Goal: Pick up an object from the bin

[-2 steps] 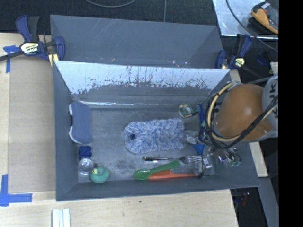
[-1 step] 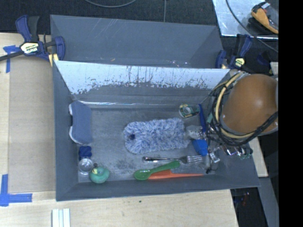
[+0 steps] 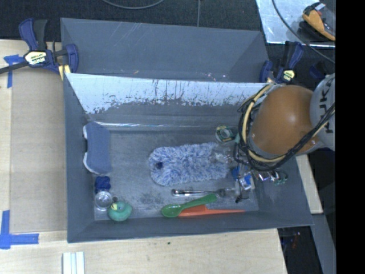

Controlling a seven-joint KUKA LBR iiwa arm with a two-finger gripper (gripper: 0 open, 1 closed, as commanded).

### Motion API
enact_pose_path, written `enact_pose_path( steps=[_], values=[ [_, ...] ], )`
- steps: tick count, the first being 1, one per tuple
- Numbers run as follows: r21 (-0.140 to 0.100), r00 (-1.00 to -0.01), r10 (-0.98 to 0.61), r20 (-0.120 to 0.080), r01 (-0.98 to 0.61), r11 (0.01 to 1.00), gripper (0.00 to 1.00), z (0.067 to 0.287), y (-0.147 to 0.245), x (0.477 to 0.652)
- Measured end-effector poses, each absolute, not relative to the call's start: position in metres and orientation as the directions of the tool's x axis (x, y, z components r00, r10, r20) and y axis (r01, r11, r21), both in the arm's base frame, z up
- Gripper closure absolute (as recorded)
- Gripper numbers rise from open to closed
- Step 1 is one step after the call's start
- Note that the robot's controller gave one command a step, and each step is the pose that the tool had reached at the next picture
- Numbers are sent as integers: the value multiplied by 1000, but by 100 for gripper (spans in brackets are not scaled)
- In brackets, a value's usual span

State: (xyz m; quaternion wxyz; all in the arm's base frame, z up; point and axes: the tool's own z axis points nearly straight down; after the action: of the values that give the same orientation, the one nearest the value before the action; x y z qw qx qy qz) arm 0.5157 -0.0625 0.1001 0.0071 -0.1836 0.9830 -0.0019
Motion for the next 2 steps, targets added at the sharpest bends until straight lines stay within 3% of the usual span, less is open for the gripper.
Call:
enact_pose_path(
  steps=[1,2],
  values=[
    [-19,-810,-586,-22,-586,810,0,71,-62,551],
    [-13,-882,-471,-22,-471,882,100,73,-68,524]
  ],
)
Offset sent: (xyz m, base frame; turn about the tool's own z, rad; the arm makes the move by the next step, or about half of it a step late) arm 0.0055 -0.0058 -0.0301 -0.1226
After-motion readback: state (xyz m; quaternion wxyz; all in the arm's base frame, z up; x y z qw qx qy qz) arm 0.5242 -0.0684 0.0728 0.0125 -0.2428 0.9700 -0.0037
